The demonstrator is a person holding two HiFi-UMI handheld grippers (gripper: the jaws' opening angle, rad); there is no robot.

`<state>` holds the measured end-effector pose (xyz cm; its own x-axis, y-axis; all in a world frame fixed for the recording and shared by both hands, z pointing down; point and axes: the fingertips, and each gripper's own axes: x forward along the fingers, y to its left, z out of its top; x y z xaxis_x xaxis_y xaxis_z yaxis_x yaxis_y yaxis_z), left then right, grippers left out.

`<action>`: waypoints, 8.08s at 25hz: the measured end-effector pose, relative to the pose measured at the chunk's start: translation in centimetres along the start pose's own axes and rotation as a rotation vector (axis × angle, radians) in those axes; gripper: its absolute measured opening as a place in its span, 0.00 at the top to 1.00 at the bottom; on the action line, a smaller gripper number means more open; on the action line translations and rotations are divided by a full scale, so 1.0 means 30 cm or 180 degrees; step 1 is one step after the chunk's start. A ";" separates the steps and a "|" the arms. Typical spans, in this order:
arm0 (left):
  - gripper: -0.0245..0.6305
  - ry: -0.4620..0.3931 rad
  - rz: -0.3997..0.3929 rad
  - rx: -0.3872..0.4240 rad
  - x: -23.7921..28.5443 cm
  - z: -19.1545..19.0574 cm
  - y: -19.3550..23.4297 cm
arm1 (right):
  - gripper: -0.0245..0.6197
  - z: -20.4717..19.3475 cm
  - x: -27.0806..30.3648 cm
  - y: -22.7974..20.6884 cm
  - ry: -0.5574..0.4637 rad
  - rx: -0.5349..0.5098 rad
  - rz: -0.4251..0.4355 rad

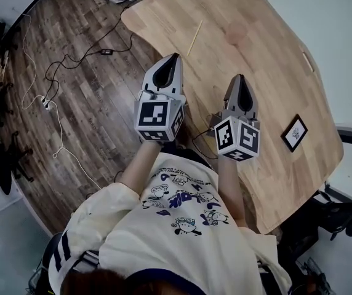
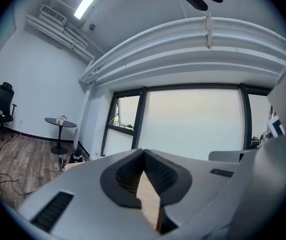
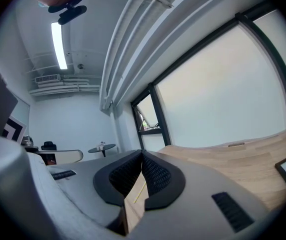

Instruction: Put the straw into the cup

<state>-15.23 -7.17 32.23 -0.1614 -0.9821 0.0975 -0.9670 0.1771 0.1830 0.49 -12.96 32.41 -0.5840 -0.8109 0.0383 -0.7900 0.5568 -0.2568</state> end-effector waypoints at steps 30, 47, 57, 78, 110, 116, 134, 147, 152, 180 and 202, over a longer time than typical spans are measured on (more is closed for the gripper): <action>0.93 0.1112 -0.0768 -0.0112 0.663 -0.214 0.145 | 0.97 -0.101 0.486 -0.179 0.0375 0.0004 -0.1039; 0.93 0.1930 -0.0819 -0.0130 0.799 -0.469 0.144 | 0.97 -0.232 0.520 -0.238 0.0719 0.0039 -0.1182; 0.88 0.2235 -0.0645 0.0042 0.833 -0.552 0.155 | 0.97 -0.203 0.518 -0.262 0.0566 0.0043 -0.1089; 0.79 0.3376 -0.0636 0.0371 0.843 -0.777 0.237 | 0.97 -0.222 0.396 -0.328 0.0487 0.0358 -0.1336; 0.88 0.3219 -0.0950 0.0856 0.857 -0.773 0.195 | 0.97 -0.259 0.332 -0.376 0.0533 0.0614 -0.1522; 0.88 0.2719 -0.1063 0.0476 0.903 -0.599 0.143 | 0.97 -0.237 0.333 -0.358 0.0490 0.0601 -0.1467; 0.88 0.1059 -0.2008 -0.0185 0.994 -0.118 -0.240 | 0.97 -0.187 0.289 -0.350 0.0357 0.0565 -0.1493; 0.88 0.0066 -0.2559 -0.0022 0.968 -0.010 -0.402 | 0.97 -0.202 0.283 -0.343 0.0387 0.0539 -0.1522; 0.88 -0.0039 -0.2640 -0.0115 0.949 -0.069 -0.430 | 0.97 -0.209 0.289 -0.355 0.0400 0.0532 -0.1521; 0.87 0.0098 -0.2559 -0.0040 0.946 -0.264 -0.412 | 0.97 -0.275 0.313 -0.337 0.0577 0.0571 -0.1442; 0.84 0.0177 -0.2360 0.0002 0.899 -0.231 -0.349 | 0.97 -0.216 0.327 -0.308 0.0441 0.0470 -0.1309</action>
<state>-8.10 -35.06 39.71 0.5440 -0.8391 -0.0019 -0.8183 -0.5311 0.2197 0.85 -24.88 41.42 -0.2547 -0.9218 0.2922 -0.9322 0.1537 -0.3276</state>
